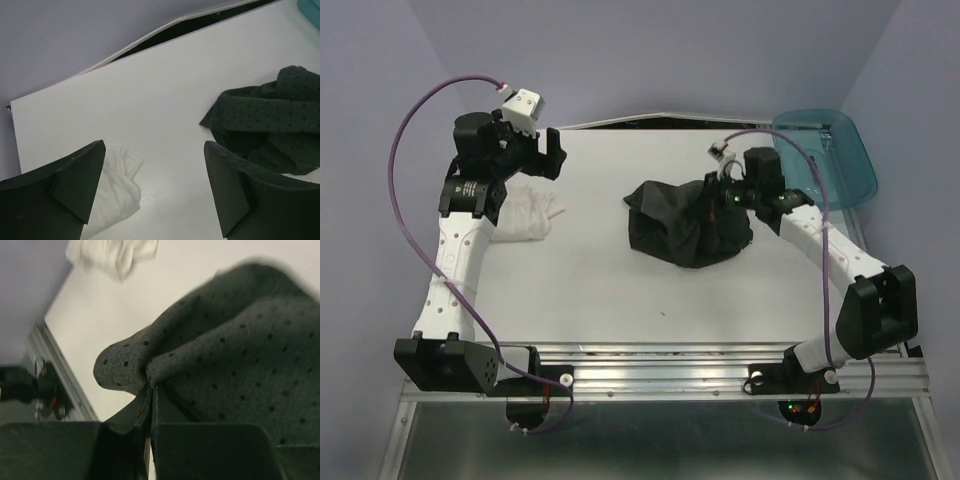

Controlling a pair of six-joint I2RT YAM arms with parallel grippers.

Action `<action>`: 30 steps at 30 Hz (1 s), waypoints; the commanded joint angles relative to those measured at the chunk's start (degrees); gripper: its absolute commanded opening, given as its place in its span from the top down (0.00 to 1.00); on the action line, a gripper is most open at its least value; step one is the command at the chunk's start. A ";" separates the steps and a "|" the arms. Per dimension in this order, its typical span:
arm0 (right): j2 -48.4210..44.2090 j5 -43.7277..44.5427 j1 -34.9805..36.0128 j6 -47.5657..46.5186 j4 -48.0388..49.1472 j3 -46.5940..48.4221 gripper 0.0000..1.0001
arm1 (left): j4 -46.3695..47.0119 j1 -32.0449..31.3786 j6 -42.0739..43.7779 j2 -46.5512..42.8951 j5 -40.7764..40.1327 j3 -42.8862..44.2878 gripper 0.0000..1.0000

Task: Fold and stack the skirts
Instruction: Move the skirt to the center of the board

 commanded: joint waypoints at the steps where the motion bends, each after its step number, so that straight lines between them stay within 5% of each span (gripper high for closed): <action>1: -6.96 1.49 5.25 -7.96 -1.57 -12.25 0.99 | -1.89 0.19 4.16 -2.26 4.56 -2.83 0.09; 16: 4.27 2.54 27.31 3.99 14.00 -13.89 0.98 | -1.19 0.19 -3.75 4.42 14.05 -6.80 0.16; 19: 7.62 1.67 28.64 -0.03 10.16 -10.91 0.43 | -2.24 0.19 -3.67 5.91 16.77 -6.18 0.16; 21: 7.54 4.02 28.64 -2.77 5.23 -8.45 0.37 | -3.65 0.19 -2.44 6.27 17.83 -5.92 0.16; 23: 4.74 8.25 24.54 -2.34 1.08 -7.38 0.29 | -3.83 0.19 -0.86 6.09 18.80 -6.09 0.16; 27: -3.79 2.73 12.41 -0.23 -1.37 -5.37 0.26 | -2.60 -1.82 0.64 6.18 19.42 -6.00 0.16; 30: -8.36 -0.61 -2.18 -2.32 -3.93 -5.53 0.20 | -2.42 -10.13 5.27 5.83 12.06 -5.39 0.16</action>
